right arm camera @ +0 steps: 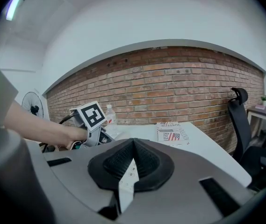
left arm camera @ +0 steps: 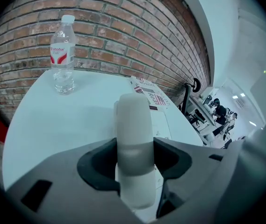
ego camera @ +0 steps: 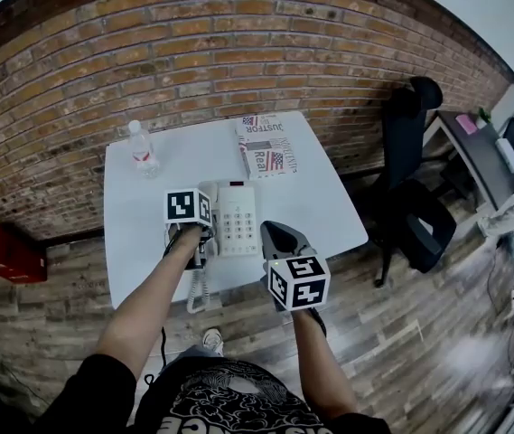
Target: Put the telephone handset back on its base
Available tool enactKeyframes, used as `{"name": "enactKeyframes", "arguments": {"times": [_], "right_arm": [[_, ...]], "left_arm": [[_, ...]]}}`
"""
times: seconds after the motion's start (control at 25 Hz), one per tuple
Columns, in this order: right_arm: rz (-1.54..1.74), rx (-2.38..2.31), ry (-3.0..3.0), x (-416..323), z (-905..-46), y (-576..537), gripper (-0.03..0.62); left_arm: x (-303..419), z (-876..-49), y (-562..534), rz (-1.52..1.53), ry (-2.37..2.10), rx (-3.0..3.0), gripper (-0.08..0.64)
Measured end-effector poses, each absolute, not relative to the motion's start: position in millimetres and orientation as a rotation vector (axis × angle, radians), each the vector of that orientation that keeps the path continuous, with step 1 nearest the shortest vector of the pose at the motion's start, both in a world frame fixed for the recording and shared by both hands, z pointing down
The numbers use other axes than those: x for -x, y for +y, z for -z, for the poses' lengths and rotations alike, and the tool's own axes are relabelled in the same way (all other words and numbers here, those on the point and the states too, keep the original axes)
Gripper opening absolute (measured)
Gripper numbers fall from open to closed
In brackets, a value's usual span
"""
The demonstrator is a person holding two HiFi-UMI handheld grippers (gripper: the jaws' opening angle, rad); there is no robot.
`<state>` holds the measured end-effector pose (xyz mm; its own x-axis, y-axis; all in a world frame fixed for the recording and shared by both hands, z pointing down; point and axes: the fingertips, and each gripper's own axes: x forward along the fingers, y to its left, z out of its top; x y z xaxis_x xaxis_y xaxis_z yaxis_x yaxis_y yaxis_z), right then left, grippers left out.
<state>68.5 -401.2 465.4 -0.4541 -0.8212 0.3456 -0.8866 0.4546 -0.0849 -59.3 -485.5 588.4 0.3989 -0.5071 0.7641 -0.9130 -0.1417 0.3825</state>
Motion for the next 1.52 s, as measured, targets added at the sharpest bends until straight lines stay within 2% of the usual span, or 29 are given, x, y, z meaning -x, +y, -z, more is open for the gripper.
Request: {"name": "enactKeyframes", "arguments": {"times": [0.72, 1.52], "right_arm": [[-0.384, -1.480, -2.439, -76, -472, -402, 0.000], [-0.366, -1.468, -2.486, -79, -456, -379, 0.000]], "left_arm": [[53, -597, -494, -0.618, -1.246, -1.782, 0.230], [65, -546, -465, -0.481, -1.287, -1.940, 0.238]]}}
